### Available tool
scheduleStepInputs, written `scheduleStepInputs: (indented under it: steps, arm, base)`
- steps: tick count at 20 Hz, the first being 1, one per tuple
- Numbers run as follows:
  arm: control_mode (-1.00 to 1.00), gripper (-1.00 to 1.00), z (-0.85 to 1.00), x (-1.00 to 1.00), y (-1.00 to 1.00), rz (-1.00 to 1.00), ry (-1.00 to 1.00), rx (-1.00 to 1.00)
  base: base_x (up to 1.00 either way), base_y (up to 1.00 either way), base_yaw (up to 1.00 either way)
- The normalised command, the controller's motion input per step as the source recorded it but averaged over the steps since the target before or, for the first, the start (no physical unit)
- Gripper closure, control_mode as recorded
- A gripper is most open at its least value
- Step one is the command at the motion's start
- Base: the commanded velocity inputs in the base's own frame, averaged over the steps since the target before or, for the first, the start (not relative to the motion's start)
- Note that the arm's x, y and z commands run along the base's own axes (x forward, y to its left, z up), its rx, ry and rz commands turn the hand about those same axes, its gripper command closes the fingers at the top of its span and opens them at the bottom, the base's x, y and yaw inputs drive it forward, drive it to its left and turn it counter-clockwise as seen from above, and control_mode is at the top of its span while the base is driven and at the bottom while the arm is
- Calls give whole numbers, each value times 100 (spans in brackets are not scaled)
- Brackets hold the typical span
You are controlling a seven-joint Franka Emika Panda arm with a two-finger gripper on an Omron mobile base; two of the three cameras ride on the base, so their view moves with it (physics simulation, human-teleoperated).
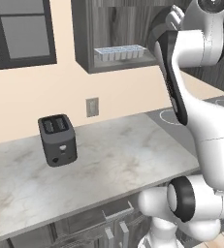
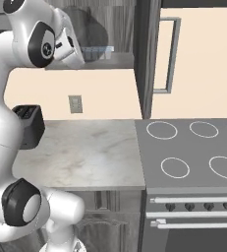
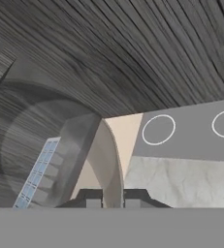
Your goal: Pick the candle and jar from the dining table and place them in the open cabinet. Close the cabinet after placing the objects.
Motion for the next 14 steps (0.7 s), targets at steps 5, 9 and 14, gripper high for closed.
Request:
scheduleStepInputs:
  steps: [5,9,14]
  arm:
    - [-100,100,0,16,-3,-2,0,1]
    - [-100,100,0,15,-2,0,0,1]
    - [-100,100,0,19,0,0,0,5]
  base:
    - [0,0,0]
    - [0,0,0]
    - [0,0,0]
